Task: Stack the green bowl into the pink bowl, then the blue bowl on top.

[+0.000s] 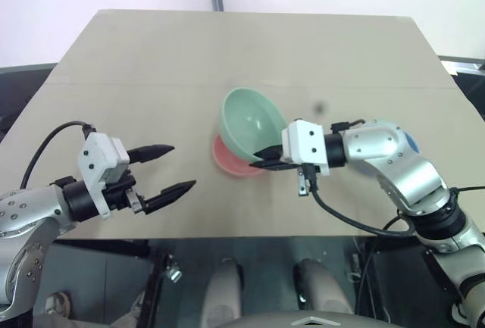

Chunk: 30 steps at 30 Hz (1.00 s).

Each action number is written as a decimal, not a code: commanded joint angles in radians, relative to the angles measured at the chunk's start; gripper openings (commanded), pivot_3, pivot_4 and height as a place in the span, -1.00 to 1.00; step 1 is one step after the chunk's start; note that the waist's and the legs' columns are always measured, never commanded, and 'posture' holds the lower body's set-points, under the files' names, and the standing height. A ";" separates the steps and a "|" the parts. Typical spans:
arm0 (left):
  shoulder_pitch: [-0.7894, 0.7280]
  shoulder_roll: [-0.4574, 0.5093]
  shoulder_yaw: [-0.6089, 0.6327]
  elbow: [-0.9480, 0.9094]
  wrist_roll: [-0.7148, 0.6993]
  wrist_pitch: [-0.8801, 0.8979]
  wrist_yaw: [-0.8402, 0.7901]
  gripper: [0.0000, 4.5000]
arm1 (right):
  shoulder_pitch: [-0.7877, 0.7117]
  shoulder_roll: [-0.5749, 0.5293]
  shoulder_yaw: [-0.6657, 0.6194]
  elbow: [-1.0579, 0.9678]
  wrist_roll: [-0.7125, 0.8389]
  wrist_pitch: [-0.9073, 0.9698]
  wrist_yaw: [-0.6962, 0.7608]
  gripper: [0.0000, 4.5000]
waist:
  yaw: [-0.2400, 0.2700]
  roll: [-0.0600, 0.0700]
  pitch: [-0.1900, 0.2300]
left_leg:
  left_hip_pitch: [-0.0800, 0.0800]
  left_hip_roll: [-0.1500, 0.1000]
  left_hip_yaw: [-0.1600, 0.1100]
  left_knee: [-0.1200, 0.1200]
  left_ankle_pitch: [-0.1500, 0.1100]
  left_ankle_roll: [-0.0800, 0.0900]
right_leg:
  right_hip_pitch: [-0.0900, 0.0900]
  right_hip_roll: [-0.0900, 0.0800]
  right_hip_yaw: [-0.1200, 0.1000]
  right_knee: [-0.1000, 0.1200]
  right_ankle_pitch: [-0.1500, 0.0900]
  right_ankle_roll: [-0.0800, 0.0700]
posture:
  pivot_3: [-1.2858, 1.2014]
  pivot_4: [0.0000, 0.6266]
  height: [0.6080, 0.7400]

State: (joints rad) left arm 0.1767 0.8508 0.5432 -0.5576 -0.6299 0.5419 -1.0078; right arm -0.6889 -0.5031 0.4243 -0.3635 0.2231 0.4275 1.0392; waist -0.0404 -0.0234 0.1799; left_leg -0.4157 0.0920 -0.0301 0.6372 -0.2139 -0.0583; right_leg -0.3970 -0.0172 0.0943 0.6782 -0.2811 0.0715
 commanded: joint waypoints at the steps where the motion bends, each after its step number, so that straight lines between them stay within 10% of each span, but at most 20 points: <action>1: 0.022 0.015 0.045 -0.020 -0.003 -0.023 -0.004 1.00 | -0.036 0.036 0.007 0.035 -0.018 -0.045 -0.002 -0.62 | 0.000 0.000 0.000 | 0.000 0.000 0.000 0.000 0.000 0.000 | 0.000 0.000 0.000 0.000 0.000 0.000 | 0.03 -0.52 1.00; 6: 0.046 0.018 0.063 -0.034 -0.015 -0.021 0.000 1.00 | -0.034 0.067 -0.006 0.069 -0.060 -0.077 -0.030 0.39 | -0.001 0.000 0.000 | 0.000 0.000 0.000 0.000 0.000 0.000 | -0.001 0.000 0.000 0.000 0.000 0.000 | 0.03 -0.52 1.00; 20: -0.135 0.020 -0.099 0.010 -0.036 -0.018 0.026 1.00 | 0.261 -0.304 -0.474 -0.227 0.073 0.454 -0.209 0.39 | 0.021 0.000 0.000 | -0.001 0.000 0.001 -0.002 0.000 0.000 | -0.001 0.000 0.001 -0.001 0.000 0.000 | 0.03 -0.52 1.00; 30: -0.231 0.064 -0.168 0.064 -0.022 -0.044 -0.049 1.00 | 0.371 -0.334 -0.470 -0.193 0.093 0.610 -0.316 0.39 | -0.002 0.000 0.000 | 0.000 0.000 0.002 -0.002 0.000 0.000 | -0.002 0.000 0.002 -0.001 0.000 0.000 | 0.03 -0.52 1.00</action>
State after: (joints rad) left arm -0.0519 0.8922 0.3697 -0.4855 -0.6510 0.5211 -1.0305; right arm -0.3176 -0.8322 -0.0411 -0.5479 0.3134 1.0282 0.7382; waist -0.0422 -0.0230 0.1801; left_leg -0.4165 0.0918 -0.0282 0.6354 -0.2139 -0.0583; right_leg -0.3990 -0.0174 0.0963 0.6772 -0.2815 0.0713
